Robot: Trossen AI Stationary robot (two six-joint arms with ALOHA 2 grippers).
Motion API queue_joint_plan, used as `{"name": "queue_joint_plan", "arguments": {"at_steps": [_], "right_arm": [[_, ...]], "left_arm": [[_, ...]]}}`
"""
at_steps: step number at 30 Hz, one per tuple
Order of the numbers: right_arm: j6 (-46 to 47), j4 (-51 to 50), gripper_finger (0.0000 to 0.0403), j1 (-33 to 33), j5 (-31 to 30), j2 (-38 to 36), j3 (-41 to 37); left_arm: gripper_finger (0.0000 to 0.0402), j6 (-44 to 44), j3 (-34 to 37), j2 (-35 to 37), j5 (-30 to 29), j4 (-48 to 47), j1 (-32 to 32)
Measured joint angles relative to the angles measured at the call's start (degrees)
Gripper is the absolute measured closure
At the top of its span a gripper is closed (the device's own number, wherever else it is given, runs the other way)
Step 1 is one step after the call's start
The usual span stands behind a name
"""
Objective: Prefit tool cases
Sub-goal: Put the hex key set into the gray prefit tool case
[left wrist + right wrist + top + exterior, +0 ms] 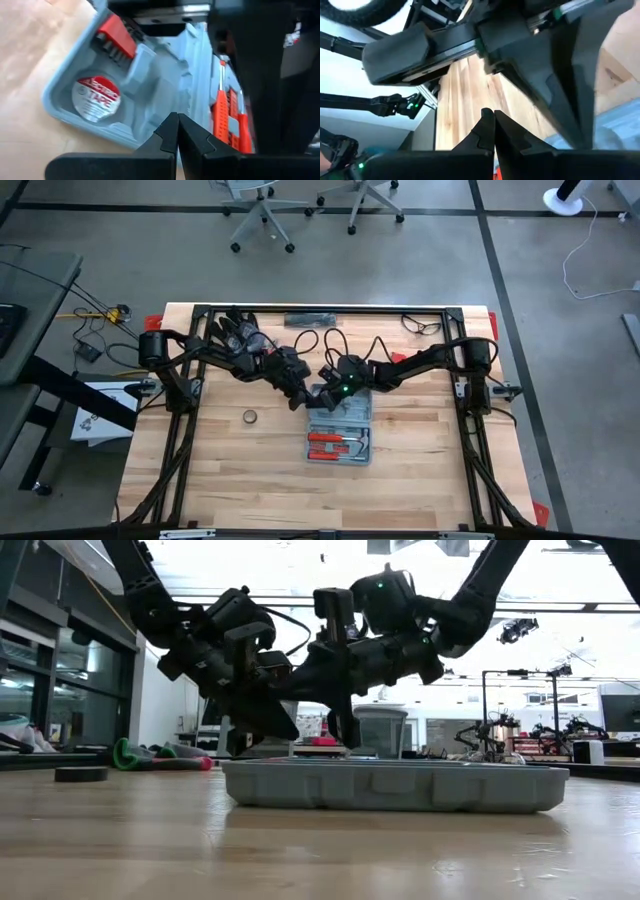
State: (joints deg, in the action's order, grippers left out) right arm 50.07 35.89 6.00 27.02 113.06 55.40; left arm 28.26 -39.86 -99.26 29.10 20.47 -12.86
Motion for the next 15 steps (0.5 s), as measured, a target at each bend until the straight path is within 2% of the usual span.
{"name": "queue_joint_plan", "arguments": {"at_steps": [8, 12, 15], "right_arm": [[-1.08, 6.46, 0.0403, -0.04, -3.88, -0.02, 0.0], [-2.13, 3.75, 0.0403, 0.0, -5.58, 0.38, 0.04], [-1.37, 2.76, 0.0403, -0.02, -3.99, 3.5, 0.09]], "left_arm": [[0.0401, -1.19, 0.02, 2.04, 1.93, -0.01, 0.21], [0.0401, -1.69, 0.02, 2.11, 1.68, -0.67, 0.13], [0.0402, -2.64, 0.13, 2.08, 0.98, -1.85, 0.09]]}}
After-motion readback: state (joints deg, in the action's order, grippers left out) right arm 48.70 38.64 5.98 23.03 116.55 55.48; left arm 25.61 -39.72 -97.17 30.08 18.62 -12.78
